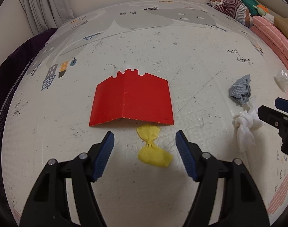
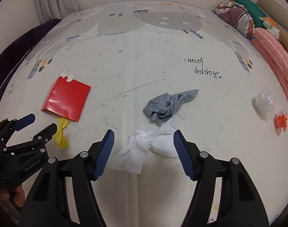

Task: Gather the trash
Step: 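Grasp the yellow bow with the left tool while the right tool grasps the white tissue, then carry bow and tissue to the grey bin and release both inside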

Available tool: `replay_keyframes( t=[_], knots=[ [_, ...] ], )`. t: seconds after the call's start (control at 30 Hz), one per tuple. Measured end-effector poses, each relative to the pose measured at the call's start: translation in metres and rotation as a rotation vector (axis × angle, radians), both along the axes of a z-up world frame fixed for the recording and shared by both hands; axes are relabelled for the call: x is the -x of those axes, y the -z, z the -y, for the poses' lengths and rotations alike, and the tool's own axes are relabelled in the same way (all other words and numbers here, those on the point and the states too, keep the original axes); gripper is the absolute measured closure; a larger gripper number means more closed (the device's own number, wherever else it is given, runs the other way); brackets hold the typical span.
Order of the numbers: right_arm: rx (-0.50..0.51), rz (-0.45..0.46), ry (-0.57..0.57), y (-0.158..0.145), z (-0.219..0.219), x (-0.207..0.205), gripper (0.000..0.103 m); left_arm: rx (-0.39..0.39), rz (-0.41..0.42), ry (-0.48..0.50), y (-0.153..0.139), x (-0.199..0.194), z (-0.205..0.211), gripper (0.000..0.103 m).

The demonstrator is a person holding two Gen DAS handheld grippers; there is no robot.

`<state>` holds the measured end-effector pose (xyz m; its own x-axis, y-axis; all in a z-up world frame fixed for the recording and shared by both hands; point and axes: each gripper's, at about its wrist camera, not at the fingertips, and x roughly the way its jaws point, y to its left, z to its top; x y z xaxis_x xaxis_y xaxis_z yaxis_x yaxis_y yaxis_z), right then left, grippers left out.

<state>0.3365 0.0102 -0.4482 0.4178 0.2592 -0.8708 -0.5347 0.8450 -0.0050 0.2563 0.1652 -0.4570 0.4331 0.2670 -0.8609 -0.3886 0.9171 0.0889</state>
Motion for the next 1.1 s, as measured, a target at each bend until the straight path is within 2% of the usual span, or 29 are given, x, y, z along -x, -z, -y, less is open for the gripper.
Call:
replay_keyframes(
  t=[0.1,0.17,0.2,0.27,0.3,0.33,0.5,0.7,0.9,1.1],
  knots=[
    [0.020,-0.018,-0.008,0.021,-0.005,-0.006,0.040,0.015,-0.022,0.012,0.018,-0.008,-0.002,0.038],
    [0.036,-0.048,-0.013,0.036,-0.007,-0.008,0.040,0.042,-0.048,0.022,0.030,-0.010,-0.001,0.053],
    [0.041,-0.061,-0.015,0.042,-0.007,-0.007,0.040,0.064,-0.065,0.026,0.036,-0.010,-0.001,0.069],
    [0.049,-0.087,-0.027,0.051,-0.009,-0.005,0.043,0.079,-0.048,0.040,0.038,-0.007,0.002,0.078],
    [0.046,-0.095,-0.030,0.053,-0.009,-0.004,0.067,0.081,-0.051,0.055,0.038,-0.007,0.004,0.087],
    [0.039,-0.112,-0.035,0.055,-0.009,-0.003,0.076,0.079,-0.053,0.069,0.037,-0.007,0.007,0.090],
    [0.017,-0.098,-0.043,0.041,-0.006,0.003,0.079,0.063,-0.038,0.112,0.028,-0.001,0.019,0.092],
    [-0.010,-0.082,-0.041,0.015,0.007,0.015,0.079,0.061,0.004,0.136,-0.004,0.011,0.035,0.092],
    [-0.041,-0.076,-0.009,-0.009,0.035,0.038,0.079,0.045,0.023,0.174,-0.031,0.023,0.059,0.092],
    [-0.074,-0.071,0.061,-0.028,0.078,0.062,0.079,0.028,0.017,0.239,-0.047,0.034,0.098,0.092]
  ],
)
